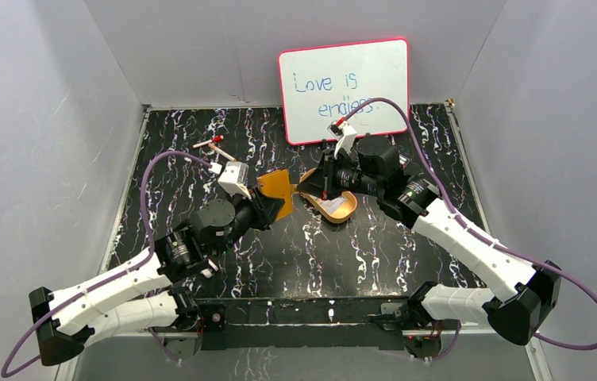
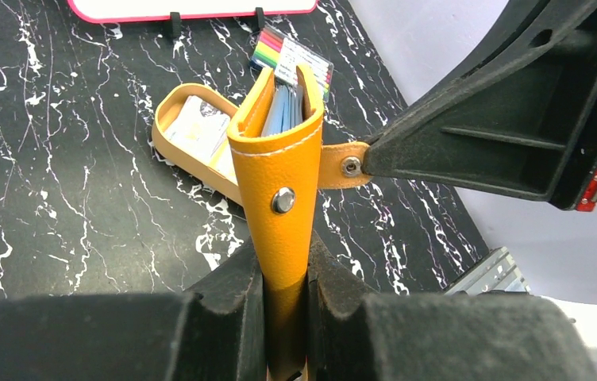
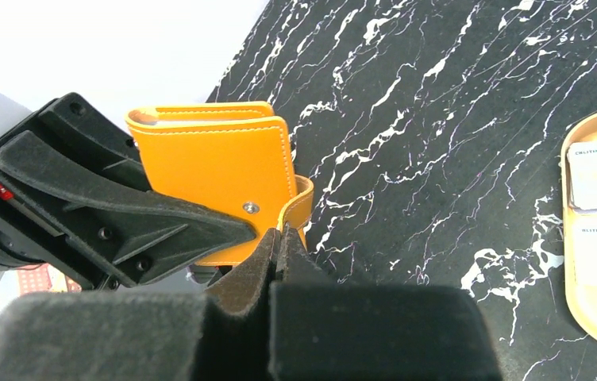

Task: Put the credit cards into the card holder
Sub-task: Close the card holder at the center of the board.

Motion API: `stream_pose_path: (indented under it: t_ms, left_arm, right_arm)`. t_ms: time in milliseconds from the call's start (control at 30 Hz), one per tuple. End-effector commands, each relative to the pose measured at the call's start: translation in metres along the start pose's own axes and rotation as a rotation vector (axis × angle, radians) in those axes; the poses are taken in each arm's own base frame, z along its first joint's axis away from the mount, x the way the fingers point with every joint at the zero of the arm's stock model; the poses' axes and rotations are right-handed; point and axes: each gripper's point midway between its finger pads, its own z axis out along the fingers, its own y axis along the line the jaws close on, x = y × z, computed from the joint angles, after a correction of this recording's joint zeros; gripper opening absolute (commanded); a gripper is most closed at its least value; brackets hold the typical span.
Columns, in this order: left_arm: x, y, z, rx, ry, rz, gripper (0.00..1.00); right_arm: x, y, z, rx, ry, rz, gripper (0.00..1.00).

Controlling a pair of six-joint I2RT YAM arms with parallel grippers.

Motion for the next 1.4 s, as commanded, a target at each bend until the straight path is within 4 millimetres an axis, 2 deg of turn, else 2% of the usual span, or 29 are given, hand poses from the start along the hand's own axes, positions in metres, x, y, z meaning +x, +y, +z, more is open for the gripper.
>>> stream_pose_path:
  t_ms: [0,467,767,1367]
  left_arm:
    - [-0.026,-0.01,-0.001,0.003,-0.064,-0.023,0.0]
    - [-0.024,-0.017,0.007,0.012,-0.047,-0.021,0.0]
    - [-0.032,-0.023,0.008,0.034,-0.072,-0.031,0.0]
    - [-0.034,-0.02,0.007,0.024,-0.082,-0.022,0.0]
  right_arm:
    - [-0.013,0.019,-0.006,-0.088,-0.041,-0.058,0.0]
    - [-0.009,0.02,0.005,-0.124,-0.023,-0.05,0.0]
    - [-0.007,0.018,0.011,-0.125,-0.01,-0.046,0.0]
    - [0.001,0.016,0.012,-0.129,0.026,-0.065,0.0]
